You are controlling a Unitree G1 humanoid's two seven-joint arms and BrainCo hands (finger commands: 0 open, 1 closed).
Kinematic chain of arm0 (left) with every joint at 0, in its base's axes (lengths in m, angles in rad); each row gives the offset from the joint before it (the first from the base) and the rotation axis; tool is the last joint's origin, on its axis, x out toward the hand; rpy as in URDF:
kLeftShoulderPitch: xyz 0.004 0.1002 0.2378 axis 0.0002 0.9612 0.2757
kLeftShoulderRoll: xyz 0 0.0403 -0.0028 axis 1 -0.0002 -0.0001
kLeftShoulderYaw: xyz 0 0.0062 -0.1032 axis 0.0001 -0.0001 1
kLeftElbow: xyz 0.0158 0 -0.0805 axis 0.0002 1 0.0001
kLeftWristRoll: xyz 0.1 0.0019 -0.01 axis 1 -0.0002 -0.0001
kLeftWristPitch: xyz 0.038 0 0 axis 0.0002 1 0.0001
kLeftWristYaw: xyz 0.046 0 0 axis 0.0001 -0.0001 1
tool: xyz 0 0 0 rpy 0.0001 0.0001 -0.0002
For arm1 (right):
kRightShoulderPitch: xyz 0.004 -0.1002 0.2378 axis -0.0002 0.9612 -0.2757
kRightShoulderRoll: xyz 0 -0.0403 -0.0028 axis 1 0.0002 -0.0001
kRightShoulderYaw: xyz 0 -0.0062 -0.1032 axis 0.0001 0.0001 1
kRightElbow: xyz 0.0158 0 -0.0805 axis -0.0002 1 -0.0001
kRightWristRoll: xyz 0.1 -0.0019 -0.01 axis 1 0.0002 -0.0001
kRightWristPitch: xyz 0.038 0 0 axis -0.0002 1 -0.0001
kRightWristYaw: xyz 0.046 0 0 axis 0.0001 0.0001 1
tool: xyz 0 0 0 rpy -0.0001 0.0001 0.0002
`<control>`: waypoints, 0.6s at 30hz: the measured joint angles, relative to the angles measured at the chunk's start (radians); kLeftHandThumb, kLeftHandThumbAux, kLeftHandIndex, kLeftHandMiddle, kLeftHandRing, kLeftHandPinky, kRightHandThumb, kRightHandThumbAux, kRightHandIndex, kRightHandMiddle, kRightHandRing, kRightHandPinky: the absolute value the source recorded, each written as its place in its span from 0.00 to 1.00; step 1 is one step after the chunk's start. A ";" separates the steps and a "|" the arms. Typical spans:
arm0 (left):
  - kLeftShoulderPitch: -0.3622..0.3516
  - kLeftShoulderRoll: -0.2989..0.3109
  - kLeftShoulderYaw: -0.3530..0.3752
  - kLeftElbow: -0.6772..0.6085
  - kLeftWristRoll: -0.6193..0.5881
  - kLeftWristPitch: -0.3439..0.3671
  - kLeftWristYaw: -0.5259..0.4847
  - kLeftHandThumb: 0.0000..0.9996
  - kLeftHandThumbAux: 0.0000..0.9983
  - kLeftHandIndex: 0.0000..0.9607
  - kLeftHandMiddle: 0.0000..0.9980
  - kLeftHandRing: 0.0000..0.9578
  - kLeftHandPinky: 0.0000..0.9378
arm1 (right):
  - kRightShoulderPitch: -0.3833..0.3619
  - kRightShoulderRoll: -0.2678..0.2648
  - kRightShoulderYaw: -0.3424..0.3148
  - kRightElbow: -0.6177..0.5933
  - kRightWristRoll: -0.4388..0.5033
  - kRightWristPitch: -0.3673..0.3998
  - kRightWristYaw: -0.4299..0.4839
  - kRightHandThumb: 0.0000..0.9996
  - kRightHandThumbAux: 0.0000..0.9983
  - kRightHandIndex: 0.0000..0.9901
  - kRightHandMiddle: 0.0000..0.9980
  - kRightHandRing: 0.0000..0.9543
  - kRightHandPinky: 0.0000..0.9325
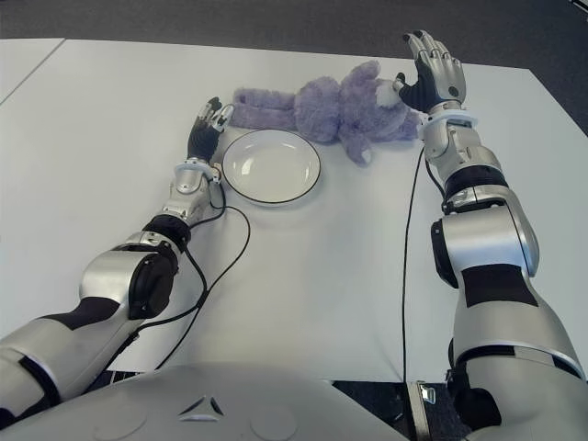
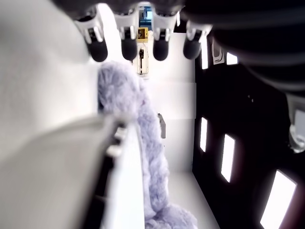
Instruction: Put the doll into the plate.
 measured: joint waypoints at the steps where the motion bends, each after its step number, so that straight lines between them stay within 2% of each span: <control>1: 0.000 0.000 0.000 0.000 0.000 0.000 0.000 0.00 0.39 0.00 0.02 0.01 0.02 | -0.001 0.000 0.004 0.002 -0.004 0.006 -0.004 0.65 0.63 0.05 0.00 0.10 0.29; 18: 0.000 -0.001 0.001 0.001 -0.001 0.001 0.000 0.00 0.41 0.00 0.02 0.01 0.01 | -0.021 -0.002 0.044 0.011 -0.029 0.068 -0.044 0.78 0.60 0.07 0.00 0.16 0.35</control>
